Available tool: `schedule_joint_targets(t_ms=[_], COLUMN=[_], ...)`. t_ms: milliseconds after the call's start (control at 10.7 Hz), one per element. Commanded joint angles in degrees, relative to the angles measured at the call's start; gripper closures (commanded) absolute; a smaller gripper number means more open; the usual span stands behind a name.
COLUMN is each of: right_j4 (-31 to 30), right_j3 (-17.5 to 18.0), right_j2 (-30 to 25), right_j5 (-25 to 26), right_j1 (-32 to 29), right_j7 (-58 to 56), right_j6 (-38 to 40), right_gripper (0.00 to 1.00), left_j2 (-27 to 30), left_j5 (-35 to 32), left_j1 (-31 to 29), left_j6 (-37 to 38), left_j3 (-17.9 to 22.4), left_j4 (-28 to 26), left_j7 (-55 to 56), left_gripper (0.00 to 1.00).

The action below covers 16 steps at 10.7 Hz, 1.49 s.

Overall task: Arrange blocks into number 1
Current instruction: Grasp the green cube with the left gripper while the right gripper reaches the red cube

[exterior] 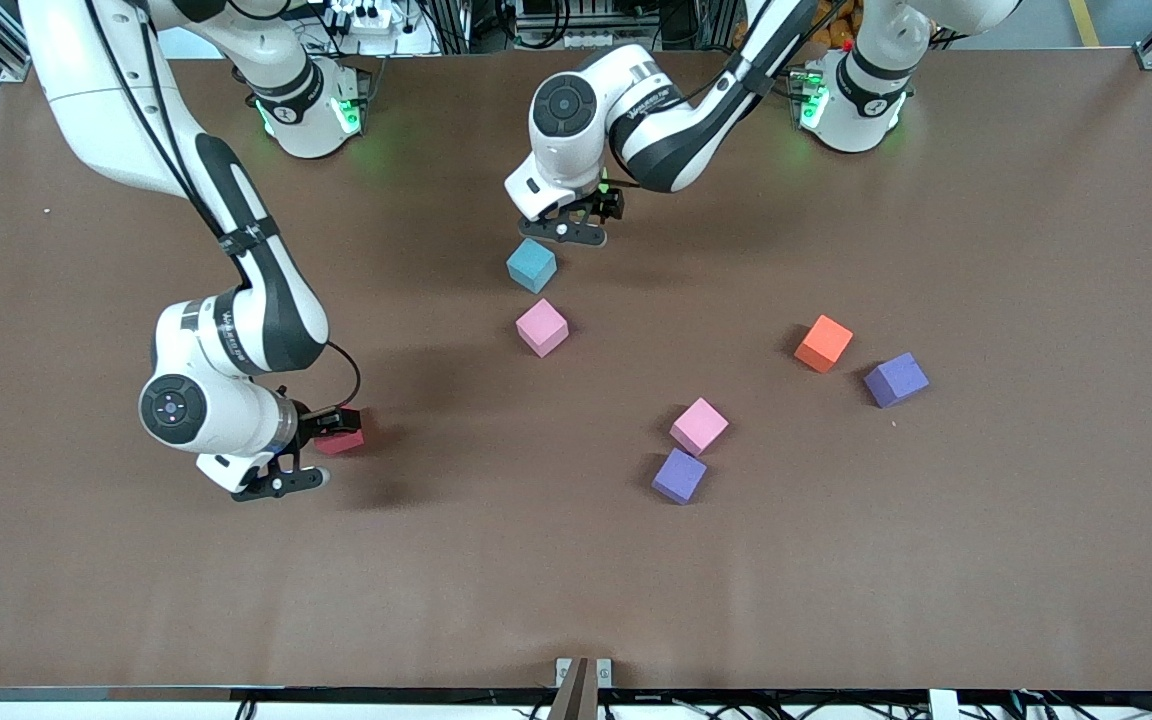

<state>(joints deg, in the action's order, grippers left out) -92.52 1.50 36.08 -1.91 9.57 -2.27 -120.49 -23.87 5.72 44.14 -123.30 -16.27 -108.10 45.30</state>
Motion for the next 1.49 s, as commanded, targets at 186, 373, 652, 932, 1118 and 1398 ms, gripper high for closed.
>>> schedule_joint_targets(t_ms=[186,373,652,932,1118,1398], right_j4=[0.41,-0.46,-2.47,-3.45,-4.41,-6.09], right_j3=[-0.71,-0.71,-0.71,-0.8,-1.76,-1.86], right_j2=[1.53,1.89,2.15,2.15,2.07,1.89], right_j5=[2.0,2.0,2.0,2.0,2.0,1.91], right_j1=[0.37,0.45,0.89,0.98,0.89,0.98], right_j7=[-4.58,-4.59,-4.58,-4.5,-5.02,-5.02], right_j6=[-1.49,-3.16,-5.52,-6.42,-6.77,-8.35], right_gripper=[0.0,0.0,0.0,0.0,0.0,0.04], left_j2=[1.11,0.32,-1.79,-1.97,-2.32,-2.94], left_j5=[-0.89,-0.53,1.05,2.98,2.99,2.99], left_j1=[-0.9,-0.99,-0.99,-0.9,-0.9,-0.99], left_j6=[-5.37,-6.5,-9.94,-10.21,-10.21,-10.29], left_j3=[-3.41,-3.94,-4.65,-5.87,-5.97,-6.76], left_j4=[-8.17,-9.06,-9.23,-9.5,-10.37,-11.08], left_j7=[8.47,11.81,16.92,17.89,17.89,18.33], left_gripper=[0.0,0.0,0.0,0.0,0.0,0.0])
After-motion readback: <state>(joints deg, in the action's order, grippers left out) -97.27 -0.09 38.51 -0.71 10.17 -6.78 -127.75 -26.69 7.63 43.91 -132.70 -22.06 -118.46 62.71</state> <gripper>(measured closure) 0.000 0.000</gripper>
